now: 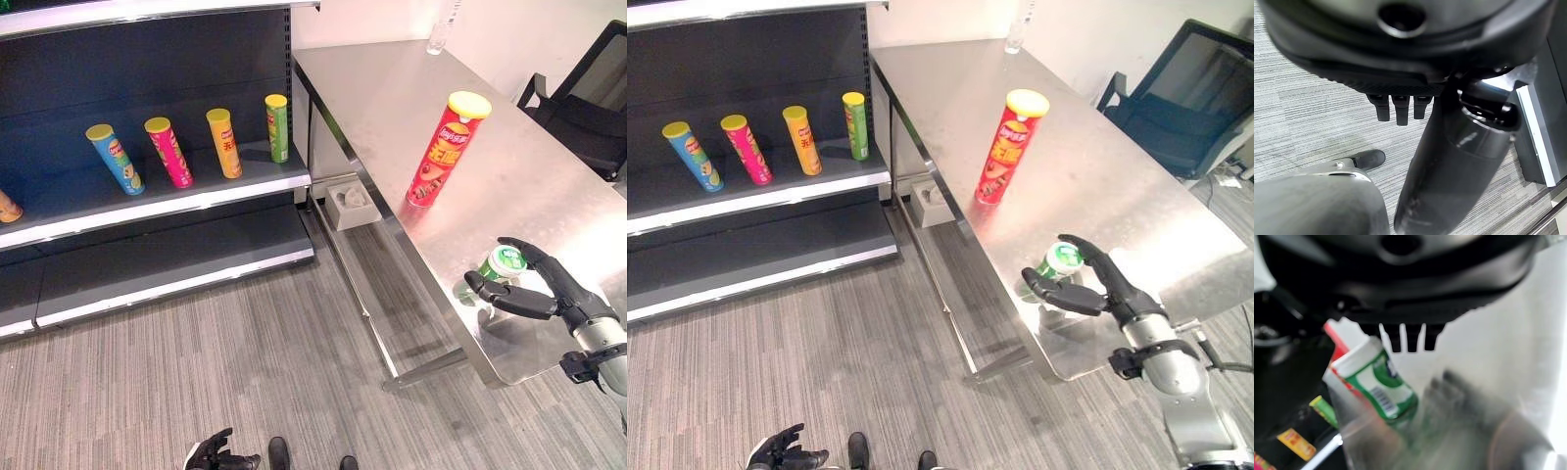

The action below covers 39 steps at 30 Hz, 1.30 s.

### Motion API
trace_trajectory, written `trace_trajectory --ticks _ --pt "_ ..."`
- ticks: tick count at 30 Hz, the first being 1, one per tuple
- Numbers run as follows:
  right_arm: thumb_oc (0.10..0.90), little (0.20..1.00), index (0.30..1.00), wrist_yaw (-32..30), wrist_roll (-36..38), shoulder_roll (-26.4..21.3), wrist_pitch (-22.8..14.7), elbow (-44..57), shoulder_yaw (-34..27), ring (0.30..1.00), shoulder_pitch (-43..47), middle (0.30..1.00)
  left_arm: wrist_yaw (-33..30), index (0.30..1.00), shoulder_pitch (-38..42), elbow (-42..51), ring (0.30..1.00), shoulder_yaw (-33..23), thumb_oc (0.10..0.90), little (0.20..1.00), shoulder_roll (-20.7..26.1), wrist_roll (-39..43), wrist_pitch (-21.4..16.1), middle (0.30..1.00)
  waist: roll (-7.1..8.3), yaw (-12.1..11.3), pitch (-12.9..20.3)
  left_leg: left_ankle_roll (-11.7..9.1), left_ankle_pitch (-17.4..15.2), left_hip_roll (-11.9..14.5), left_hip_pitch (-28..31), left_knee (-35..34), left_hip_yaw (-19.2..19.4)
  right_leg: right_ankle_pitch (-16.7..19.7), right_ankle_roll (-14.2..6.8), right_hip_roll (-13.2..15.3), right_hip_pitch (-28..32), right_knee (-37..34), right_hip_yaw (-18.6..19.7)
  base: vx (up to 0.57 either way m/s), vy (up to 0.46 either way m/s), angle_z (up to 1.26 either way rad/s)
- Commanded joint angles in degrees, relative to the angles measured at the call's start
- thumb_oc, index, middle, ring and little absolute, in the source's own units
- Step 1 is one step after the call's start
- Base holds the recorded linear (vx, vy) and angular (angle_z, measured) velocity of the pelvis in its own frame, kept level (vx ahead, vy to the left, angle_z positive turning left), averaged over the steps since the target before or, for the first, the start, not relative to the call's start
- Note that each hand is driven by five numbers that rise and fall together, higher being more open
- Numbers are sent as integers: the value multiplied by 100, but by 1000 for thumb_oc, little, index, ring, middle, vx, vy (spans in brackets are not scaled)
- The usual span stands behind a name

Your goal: Put the goods on the table back onto the shelves and tidy them up.

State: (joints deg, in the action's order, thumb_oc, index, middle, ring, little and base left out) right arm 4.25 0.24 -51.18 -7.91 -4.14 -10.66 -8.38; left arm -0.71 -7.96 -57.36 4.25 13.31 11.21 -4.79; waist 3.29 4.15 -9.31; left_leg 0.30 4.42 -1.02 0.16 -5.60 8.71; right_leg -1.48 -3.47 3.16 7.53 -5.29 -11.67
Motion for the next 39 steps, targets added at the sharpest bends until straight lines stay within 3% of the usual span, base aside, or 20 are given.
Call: trace_trajectory --ticks 1,15,17,18,28,35,39 --pt "800 900 900 -365 -229 -475 -199 -6 -258 900 407 900 -70 900 376 29 900 -36 800 900 109 46 -272 900 4 -226 109 -620 -471 662 453 60 299 121 -659 486 -212 29 -187 0 0 0" --pt "800 900 900 -945 -1247 -159 3 -193 23 900 612 900 -216 900 380 -15 900 -76 800 900 105 -43 -227 900 15 -276 88 -578 -516 642 490 60 274 106 -653 477 -205 29 -152 0 0 0" --pt "463 394 394 -1032 -1230 -14 31 -224 93 394 693 394 -230 900 390 -11 900 -63 800 900 105 -45 -217 900 18 -290 84 -572 -521 639 497 60 265 101 -648 476 -197 29 -144 0 0 0" --pt "400 300 300 -1051 -1210 49 36 -225 113 300 709 300 -238 900 383 1 900 -63 800 900 103 -37 -217 900 18 -298 86 -570 -523 638 496 60 263 95 -646 476 -195 29 -146 0 0 0" --pt "400 300 300 -1244 -1205 488 58 -209 202 300 830 300 -277 900 351 35 900 -112 800 900 120 -48 -179 900 26 -376 97 -559 -537 633 513 60 239 76 -638 477 -157 29 -188 -2 -2 1" --pt "400 300 300 -1280 -1291 521 53 -97 157 300 800 300 -268 900 331 38 900 -152 800 900 136 -92 -164 900 25 -396 109 -562 -546 635 525 60 231 66 -643 486 -139 29 -227 0 0 0" --pt "400 300 300 -1420 -1221 363 -70 476 -264 300 821 300 -287 900 299 86 900 -246 800 900 178 -112 -170 900 2 -380 158 -570 -563 653 571 60 232 38 -635 465 -104 29 -220 -4 -24 4"
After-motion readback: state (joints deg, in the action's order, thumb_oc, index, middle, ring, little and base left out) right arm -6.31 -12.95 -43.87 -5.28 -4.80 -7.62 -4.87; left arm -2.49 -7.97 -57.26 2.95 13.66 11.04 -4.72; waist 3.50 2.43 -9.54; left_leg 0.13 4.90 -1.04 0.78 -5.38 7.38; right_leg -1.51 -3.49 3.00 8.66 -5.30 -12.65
